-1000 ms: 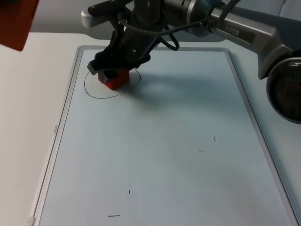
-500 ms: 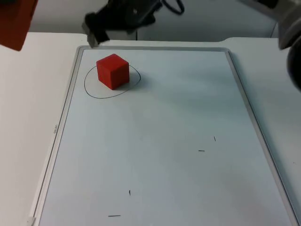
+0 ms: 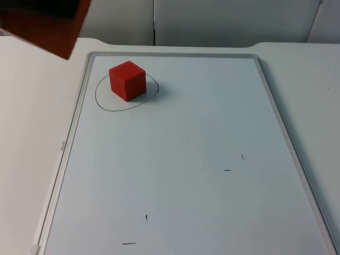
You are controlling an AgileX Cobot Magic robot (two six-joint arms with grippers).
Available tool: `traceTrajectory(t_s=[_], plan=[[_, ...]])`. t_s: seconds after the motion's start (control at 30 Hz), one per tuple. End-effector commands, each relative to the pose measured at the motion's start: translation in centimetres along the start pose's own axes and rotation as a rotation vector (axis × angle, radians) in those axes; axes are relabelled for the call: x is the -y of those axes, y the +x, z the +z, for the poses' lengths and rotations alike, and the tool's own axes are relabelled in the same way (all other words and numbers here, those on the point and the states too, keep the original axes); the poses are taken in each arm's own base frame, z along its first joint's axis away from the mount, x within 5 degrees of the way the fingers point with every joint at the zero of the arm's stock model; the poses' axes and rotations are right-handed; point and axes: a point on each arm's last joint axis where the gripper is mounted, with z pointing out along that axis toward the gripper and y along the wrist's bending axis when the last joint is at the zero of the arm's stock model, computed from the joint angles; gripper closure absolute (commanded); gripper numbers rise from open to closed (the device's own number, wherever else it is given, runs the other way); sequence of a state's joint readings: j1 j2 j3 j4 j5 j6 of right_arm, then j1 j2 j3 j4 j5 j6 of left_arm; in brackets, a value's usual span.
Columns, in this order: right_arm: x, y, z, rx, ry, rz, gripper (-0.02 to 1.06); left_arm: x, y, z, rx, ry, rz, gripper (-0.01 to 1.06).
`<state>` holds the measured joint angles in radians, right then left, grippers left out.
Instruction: Pick up one cube with the left hand and another cube with the right hand. First place the cube in the right hand at the target position, then stack the cube in the left hand on top.
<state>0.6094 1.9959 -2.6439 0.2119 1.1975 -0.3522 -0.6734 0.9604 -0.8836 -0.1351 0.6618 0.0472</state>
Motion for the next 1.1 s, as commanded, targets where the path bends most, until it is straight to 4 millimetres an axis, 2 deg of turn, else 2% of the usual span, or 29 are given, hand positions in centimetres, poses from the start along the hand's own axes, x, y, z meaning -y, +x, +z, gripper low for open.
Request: traceTrajectory(t_s=[0.0,0.03,0.17,0.2,0.27,0.3,0.33,0.37,0.47,0.5,0.6,0.63,0.73,0.77,0.8,0.87,0.93,0.97,1.07], plan=[[-1.1,-1.5,-5.9,0.057,0.000,-0.028,0.23,-0.3,-0.4,2.5,-0.010,-0.026,0.031,1.05],[-1.1,-1.5,-5.9,0.057,0.000,-0.028,0.23,-0.3,-0.4,2.5,-0.010,-0.026,0.031,1.05],[-2.1,-1.3,-10.6,0.064,-0.004,-0.031,0.23,-0.9,-0.7,6.0,-0.030,-0.062,0.075,1.05],[-2.1,-1.3,-10.6,0.064,-0.004,-0.031,0.23,-0.9,-0.7,6.0,-0.030,-0.062,0.075,1.05],[-2.6,-0.6,-12.2,0.048,-0.008,-0.028,0.23,-1.5,-1.0,7.8,-0.067,-0.077,0.087,1.05],[-3.2,0.1,-13.7,0.034,-0.017,-0.023,0.23,-2.1,-1.6,8.9,-0.086,-0.091,0.101,1.05],[-3.5,0.8,-14.0,0.011,-0.028,-0.016,0.23,-2.7,-2.0,9.8,-0.104,-0.103,0.105,1.05],[-3.5,0.8,-14.0,0.011,-0.028,-0.016,0.23,-2.7,-2.0,9.8,-0.104,-0.103,0.105,1.05],[-4.5,3.0,-16.0,-0.025,-0.039,-0.004,0.23,-4.4,-3.1,12.2,-0.170,-0.119,0.118,1.05],[-4.5,3.0,-16.0,-0.025,-0.039,-0.004,0.23,-4.4,-3.1,12.2,-0.170,-0.119,0.118,1.05],[-5.6,5.5,-18.7,0.029,-0.010,0.008,0.23,-5.7,-4.7,15.2,-0.233,-0.087,0.133,1.05],[-5.6,5.5,-18.7,0.029,-0.010,0.008,0.23,-5.7,-4.7,15.2,-0.233,-0.087,0.133,1.05],[-6.5,7.6,-20.6,0.100,0.021,0.020,0.23,-6.3,-6.0,17.8,-0.291,-0.058,0.151,1.05],[-6.6,8.2,-20.6,0.124,0.034,0.025,0.23,-6.5,-6.2,18.9,-0.317,-0.047,0.163,1.05],[-6.6,8.2,-20.6,0.124,0.034,0.025,0.23,-6.5,-6.2,18.9,-0.317,-0.047,0.163,1.05],[-6.5,8.8,-20.7,0.163,0.068,0.025,0.23,-6.6,-6.7,20.8,-0.347,-0.014,0.179,1.05],[-6.3,8.9,-20.6,0.158,0.094,0.034,0.23,-7.1,-6.7,23.6,-0.382,0.006,0.179,1.05],[-6.3,8.9,-20.6,0.158,0.094,0.034,0.23,-7.1,-6.7,23.6,-0.382,0.006,0.179,1.05],[-6.1,8.8,-19.8,0.151,0.096,0.038,0.23,-8.4,-6.8,26.4,-0.416,0.004,0.167,1.05]])
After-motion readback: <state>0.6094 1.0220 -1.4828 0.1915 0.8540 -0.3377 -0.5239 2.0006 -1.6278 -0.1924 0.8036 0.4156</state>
